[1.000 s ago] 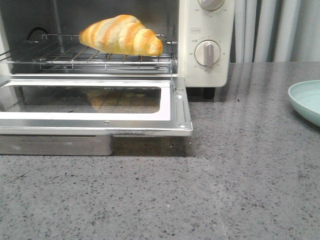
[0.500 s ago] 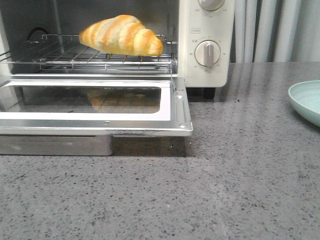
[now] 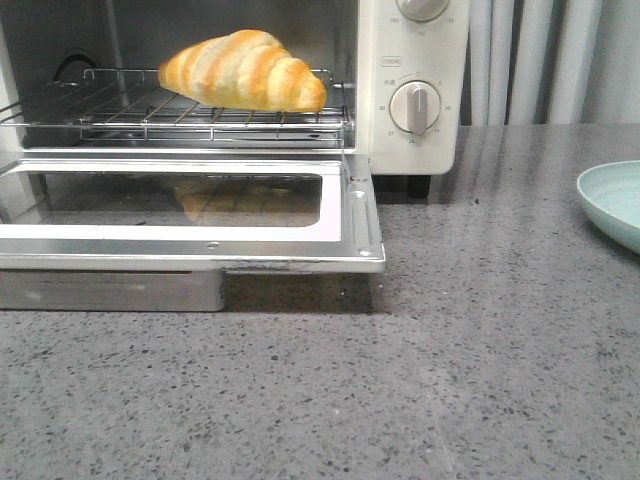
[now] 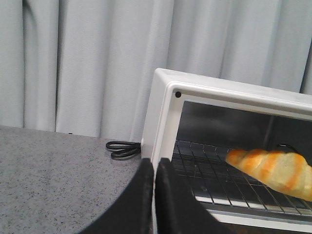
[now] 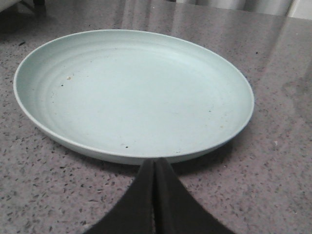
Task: Put bread in oven
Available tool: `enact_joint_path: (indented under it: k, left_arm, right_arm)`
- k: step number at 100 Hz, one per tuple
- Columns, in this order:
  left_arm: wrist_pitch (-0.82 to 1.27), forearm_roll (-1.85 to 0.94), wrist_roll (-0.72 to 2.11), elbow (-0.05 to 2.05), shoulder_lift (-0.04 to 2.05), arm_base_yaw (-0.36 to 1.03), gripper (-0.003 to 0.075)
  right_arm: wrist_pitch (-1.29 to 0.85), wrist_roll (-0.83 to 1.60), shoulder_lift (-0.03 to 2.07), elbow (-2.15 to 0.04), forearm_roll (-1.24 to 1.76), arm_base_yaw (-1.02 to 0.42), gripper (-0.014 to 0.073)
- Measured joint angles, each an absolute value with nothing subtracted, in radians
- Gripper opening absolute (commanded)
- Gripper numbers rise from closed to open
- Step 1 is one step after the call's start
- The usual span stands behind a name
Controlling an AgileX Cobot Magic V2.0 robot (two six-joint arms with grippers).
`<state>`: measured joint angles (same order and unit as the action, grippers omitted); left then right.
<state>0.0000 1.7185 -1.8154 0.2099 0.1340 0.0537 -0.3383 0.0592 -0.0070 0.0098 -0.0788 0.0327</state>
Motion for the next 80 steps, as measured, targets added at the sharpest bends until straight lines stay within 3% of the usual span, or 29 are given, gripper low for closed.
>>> enact_joint_path:
  k: [80]
  left_arm:
    - [0.000, 1.718, -1.815, 0.210, 0.134, 0.054, -0.0021]
  right_arm:
    - [-0.340, 0.089, -0.007, 0.010, -0.058, 0.033, -0.0076]
